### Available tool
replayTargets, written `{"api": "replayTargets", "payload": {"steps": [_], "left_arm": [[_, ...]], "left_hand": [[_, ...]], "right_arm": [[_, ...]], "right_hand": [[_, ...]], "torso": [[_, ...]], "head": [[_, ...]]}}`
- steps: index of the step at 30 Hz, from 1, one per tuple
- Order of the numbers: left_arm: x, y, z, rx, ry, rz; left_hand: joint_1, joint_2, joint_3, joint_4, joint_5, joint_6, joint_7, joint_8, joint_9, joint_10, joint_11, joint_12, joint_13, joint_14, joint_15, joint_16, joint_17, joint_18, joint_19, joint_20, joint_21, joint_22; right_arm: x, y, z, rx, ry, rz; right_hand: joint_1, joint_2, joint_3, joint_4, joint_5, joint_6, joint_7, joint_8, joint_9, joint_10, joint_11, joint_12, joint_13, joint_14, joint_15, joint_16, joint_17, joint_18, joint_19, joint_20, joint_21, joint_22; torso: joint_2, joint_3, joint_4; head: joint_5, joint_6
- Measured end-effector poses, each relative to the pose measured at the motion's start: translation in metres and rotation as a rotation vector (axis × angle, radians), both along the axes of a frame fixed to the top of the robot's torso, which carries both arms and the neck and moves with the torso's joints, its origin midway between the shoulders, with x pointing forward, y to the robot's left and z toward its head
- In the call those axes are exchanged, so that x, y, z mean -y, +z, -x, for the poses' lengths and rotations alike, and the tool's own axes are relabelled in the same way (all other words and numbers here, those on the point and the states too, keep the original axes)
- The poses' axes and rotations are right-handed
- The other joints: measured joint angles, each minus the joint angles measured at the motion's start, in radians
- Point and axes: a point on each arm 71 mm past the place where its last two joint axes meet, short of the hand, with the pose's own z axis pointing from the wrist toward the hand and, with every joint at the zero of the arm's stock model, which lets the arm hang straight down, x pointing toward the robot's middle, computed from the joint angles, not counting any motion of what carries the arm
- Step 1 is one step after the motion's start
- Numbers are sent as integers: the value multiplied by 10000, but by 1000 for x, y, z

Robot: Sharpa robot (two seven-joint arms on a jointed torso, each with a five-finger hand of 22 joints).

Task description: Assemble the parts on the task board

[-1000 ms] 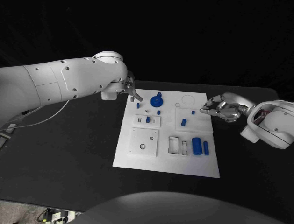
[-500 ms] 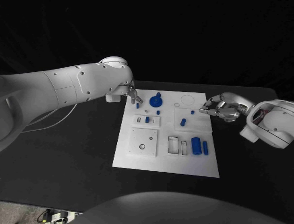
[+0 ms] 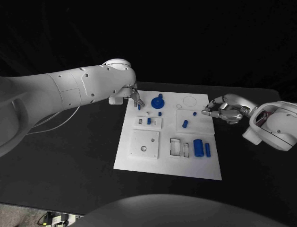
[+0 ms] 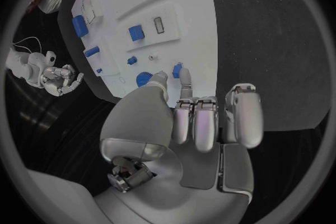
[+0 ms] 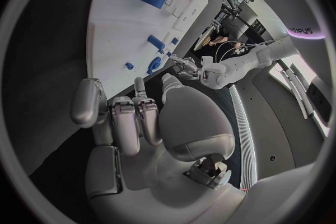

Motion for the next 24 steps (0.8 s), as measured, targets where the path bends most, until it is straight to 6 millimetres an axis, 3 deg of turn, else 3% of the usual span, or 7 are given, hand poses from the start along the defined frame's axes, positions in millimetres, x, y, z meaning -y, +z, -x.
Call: {"api": "replayTargets", "payload": {"steps": [24], "left_arm": [[1, -7, 1, -132, -23, 36]], "left_hand": [[416, 78, 285, -5, 1, 1, 0, -95, -9, 27, 27, 0, 0, 0, 0, 0, -1, -1, 36, 36, -204, 0]], "right_arm": [[0, 0, 1, -82, 10, 34]], "right_hand": [[0, 0, 0, 0, 0, 0, 0, 0, 1, 0, 0, 0, 0, 0, 0, 0, -2, -1, 0, 0, 0, 7]], "torso": [[-1, -1, 0]], "head": [[3, 0]]}}
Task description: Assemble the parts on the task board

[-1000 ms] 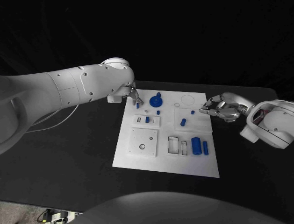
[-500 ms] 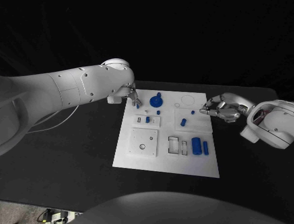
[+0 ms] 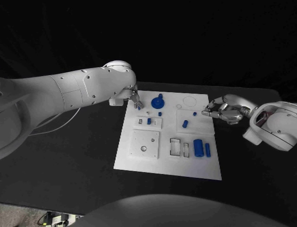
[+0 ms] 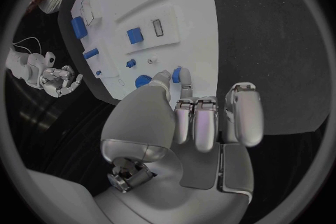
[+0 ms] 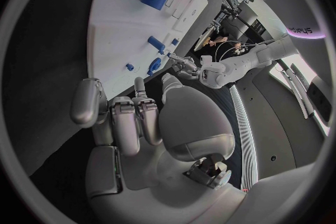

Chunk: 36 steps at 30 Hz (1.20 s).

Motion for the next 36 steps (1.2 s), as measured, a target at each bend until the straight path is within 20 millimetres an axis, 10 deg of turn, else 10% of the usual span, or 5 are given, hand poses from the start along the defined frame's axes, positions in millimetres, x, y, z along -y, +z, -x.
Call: {"api": "replayTargets", "payload": {"steps": [36], "left_arm": [[3, -1, -2, -23, -2, -35]], "left_hand": [[-213, -53, -30, 29, -168, -35, 35, -42, -17, 10, 11, 0, 5, 36, 37, 0, -1, 1, -37, 36, -126, 7]], "right_arm": [[1, -2, 0, -128, -20, 77]], "right_hand": [[0, 0, 0, 0, 39, 0, 0, 0, 0, 0, 0, 0, 0, 0, 0, 0, -1, 1, 0, 0, 0, -4]], "torso": [[-1, 1, -1]], "head": [[-45, 0]]}}
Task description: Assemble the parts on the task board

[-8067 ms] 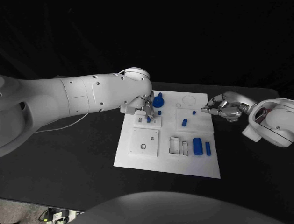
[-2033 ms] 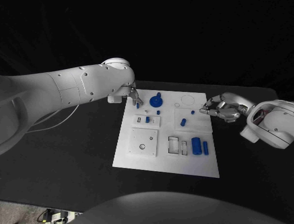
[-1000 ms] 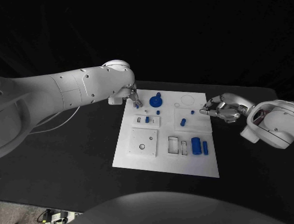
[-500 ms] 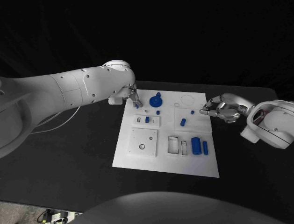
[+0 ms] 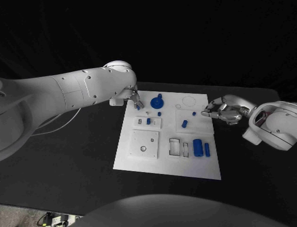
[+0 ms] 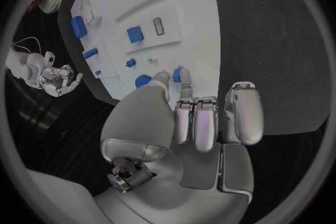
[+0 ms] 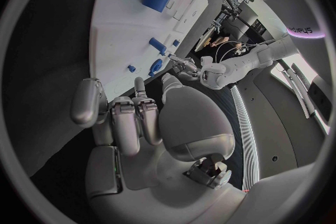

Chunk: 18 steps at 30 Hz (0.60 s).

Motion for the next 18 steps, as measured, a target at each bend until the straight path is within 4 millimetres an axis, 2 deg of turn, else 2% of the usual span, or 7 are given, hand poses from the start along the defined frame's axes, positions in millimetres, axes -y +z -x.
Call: {"api": "replayTargets", "payload": {"steps": [2, 7, 18], "left_arm": [[0, 0, 0, 4, -2, -10], [0, 0, 0, 21, -11, -50], [-1, 0, -1, 88, -15, -207]], "left_hand": [[0, 0, 0, 0, 0, 0, 0, 0, 26, 0, 0, 0, 0, 0, 0, 0, 0, 0, -35, 34, 0, 0], [0, 0, 56, -1, 43, 0, 0, 273, 324, 0, 0, 0, -1, 0, 0, 0, 0, 1, -35, 35, 0, -1], [0, 0, 111, -1, 111, -35, -35, 393, 545, 0, 0, 0, -1, 0, 0, 0, 8, 1, -35, 35, -37, -2]], "right_arm": [[0, 0, 0, -8, -1, 5], [0, 0, 0, -26, 0, 16], [0, 0, 0, -57, 11, 31]], "right_hand": [[0, 0, 0, 0, 0, 0, 0, 0, 0, 0, 0, 0, 0, 0, 0, 0, 0, -1, 0, 0, 0, 0], [0, 0, 0, 0, 0, 0, 0, 0, 0, 0, 0, 0, 0, 0, 0, 0, 0, 0, 0, 0, 0, 0], [0, 0, 0, 0, 0, 0, 0, 0, -8, 0, 0, 0, 0, 0, 0, 0, -1, -1, 0, 0, 0, -1]], "torso": [[-1, 0, 0], [-3, 0, 0], [-3, 0, 2]], "head": [[-6, 0], [-2, 0], [15, 0]]}}
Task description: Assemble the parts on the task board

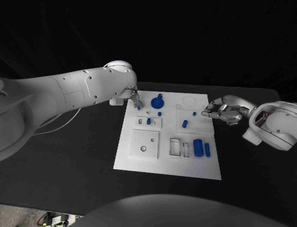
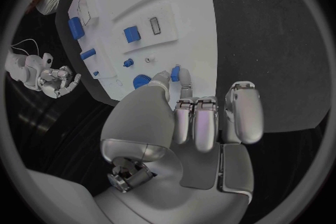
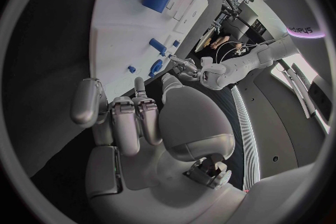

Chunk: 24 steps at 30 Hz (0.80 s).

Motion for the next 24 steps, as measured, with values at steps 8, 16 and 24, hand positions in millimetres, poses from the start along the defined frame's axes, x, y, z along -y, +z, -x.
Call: {"api": "replayTargets", "payload": {"steps": [8, 16, 24], "left_arm": [[0, 0, 0, 19, 3, -28], [0, 0, -1, 31, 34, -28], [0, 0, -2, 11, 60, 43]], "left_hand": [[-158, 54, 28, 28, 25, 0, 0, 62, 114, 0, 0, 0, -1, 0, 0, 0, -1, 0, 0, 0, -25, 0], [-210, 106, 96, 16, 189, -35, -36, 172, 241, 0, 0, 0, -2, 0, 0, 0, -2, 0, 0, 0, -37, -1], [10, -5, 413, -39, 821, -136, -116, 273, 459, 0, 0, 0, -2, -1, 0, 0, -3, 0, -37, -37, -98, -1]], "right_arm": [[0, 0, 0, -20, 2, 10], [0, 0, 0, -34, -3, 17], [1, 0, 0, -57, -3, 28]], "right_hand": [[0, 0, 0, 0, 0, 0, 0, 0, 0, 0, 0, 0, 0, 0, 0, 0, 8, 0, 0, 0, 0, -1], [0, 0, 0, 0, 0, 0, 0, 0, 0, 0, 0, 0, 0, 0, 0, 0, 7, 1, 0, 0, 0, -1], [0, 0, 0, 0, 0, 0, 0, 0, 0, 0, 0, 0, 0, 0, 0, 0, 6, 0, 0, 0, -39, -2]], "torso": [[1, 0, 0], [5, 0, 0], [5, 0, 0]], "head": [[3, 0], [-1, 0], [-3, 0]]}}
